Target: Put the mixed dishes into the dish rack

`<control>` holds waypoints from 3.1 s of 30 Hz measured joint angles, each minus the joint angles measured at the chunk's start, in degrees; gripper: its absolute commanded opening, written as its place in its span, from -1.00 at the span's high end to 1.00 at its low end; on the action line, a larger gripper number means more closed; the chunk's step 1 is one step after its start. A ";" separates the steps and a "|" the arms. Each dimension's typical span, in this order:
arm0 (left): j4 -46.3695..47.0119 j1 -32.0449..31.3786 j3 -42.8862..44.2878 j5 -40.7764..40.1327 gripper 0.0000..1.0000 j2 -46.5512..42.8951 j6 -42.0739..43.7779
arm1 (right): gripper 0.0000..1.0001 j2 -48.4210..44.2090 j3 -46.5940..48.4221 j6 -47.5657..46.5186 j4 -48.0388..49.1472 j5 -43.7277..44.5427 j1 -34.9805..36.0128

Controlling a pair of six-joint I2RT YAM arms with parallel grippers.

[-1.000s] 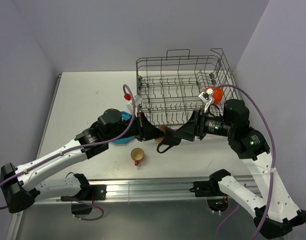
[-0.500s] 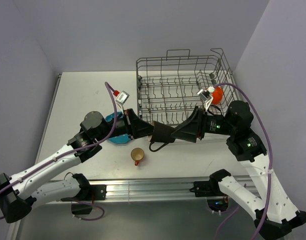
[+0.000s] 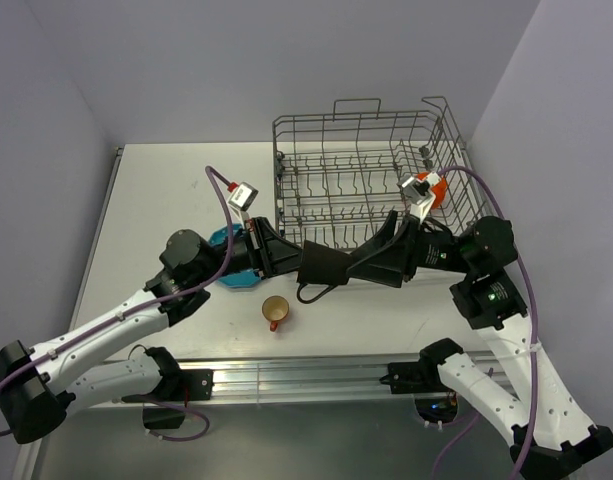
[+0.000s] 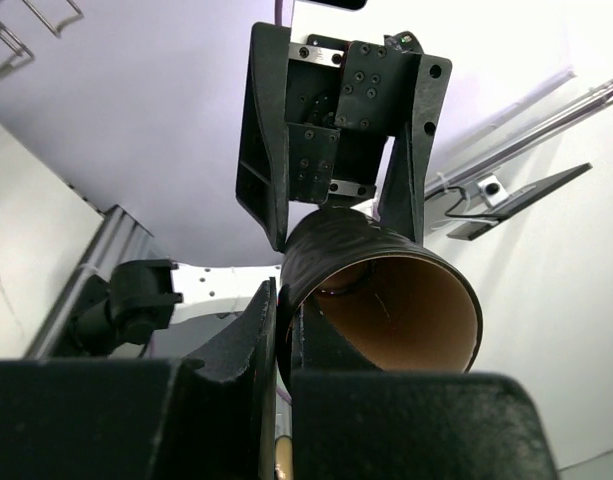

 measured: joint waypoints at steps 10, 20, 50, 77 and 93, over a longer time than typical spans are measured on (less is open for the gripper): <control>7.65 0.13 -2.05 0.72 1.00 1.44 -4.13 | -0.41 -0.74 -2.60 6.10 8.70 -0.35 0.00; 8.31 0.28 -2.45 0.28 1.00 1.88 -4.52 | -0.47 -0.76 -3.19 5.84 8.66 0.35 0.37; 8.52 0.42 -3.39 -1.77 0.82 1.55 -4.74 | 1.00 2.71 -2.54 3.19 7.58 5.84 5.62; -35.60 2.34 2.03 -25.55 -0.99 -15.65 10.64 | 1.00 2.75 0.20 -6.01 -7.34 13.68 5.55; -61.18 2.64 6.23 -42.95 -0.92 -5.88 12.61 | 1.00 32.44 40.98 -25.73 -51.93 56.11 4.31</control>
